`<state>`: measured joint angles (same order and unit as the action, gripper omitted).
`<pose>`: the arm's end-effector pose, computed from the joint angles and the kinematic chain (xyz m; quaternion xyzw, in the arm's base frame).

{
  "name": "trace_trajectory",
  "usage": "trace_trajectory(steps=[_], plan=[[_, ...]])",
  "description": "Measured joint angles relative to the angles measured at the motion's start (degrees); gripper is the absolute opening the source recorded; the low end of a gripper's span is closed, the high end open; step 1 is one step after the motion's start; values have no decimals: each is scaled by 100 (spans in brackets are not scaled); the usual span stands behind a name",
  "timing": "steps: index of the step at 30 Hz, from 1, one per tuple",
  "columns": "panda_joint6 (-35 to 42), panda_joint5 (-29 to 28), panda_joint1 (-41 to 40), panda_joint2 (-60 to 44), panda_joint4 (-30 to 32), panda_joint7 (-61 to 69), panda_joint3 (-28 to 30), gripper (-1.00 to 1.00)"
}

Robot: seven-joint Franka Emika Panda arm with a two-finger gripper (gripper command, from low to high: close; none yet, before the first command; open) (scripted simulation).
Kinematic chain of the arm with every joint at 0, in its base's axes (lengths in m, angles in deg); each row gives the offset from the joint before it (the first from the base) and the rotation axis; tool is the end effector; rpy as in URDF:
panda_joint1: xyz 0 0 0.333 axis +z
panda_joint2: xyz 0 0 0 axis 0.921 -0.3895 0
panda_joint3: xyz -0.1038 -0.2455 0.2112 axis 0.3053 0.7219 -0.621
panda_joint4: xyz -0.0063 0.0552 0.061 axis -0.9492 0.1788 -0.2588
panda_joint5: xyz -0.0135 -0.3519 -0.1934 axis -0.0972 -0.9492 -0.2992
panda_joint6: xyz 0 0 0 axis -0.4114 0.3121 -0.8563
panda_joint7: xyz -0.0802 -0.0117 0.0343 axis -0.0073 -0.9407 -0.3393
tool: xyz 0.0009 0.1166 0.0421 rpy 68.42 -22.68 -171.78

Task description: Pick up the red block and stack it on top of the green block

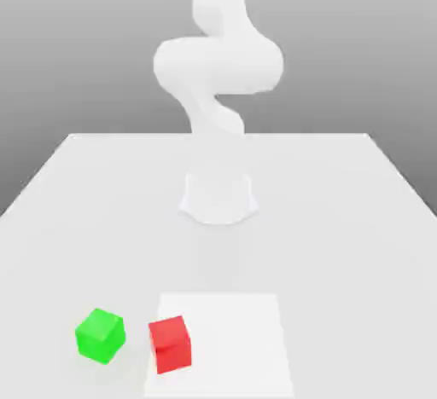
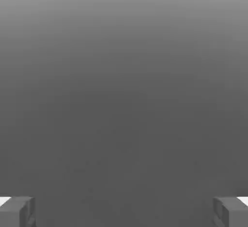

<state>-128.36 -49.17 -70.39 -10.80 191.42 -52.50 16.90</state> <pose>0.3850 -0.0015 0.6742 -0.8379 0.4152 -0.3287 0.1323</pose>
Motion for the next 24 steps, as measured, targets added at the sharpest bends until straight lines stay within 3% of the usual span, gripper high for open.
trace_trajectory(steps=[7,16,24], plan=[[-636,-337,-880,-1440,449,-1849,-605,0],[-1430,-745,-1558,-3251,1011,-4156,-908,0],[-2199,-367,-1736,-4745,1505,-5625,-852,0]])
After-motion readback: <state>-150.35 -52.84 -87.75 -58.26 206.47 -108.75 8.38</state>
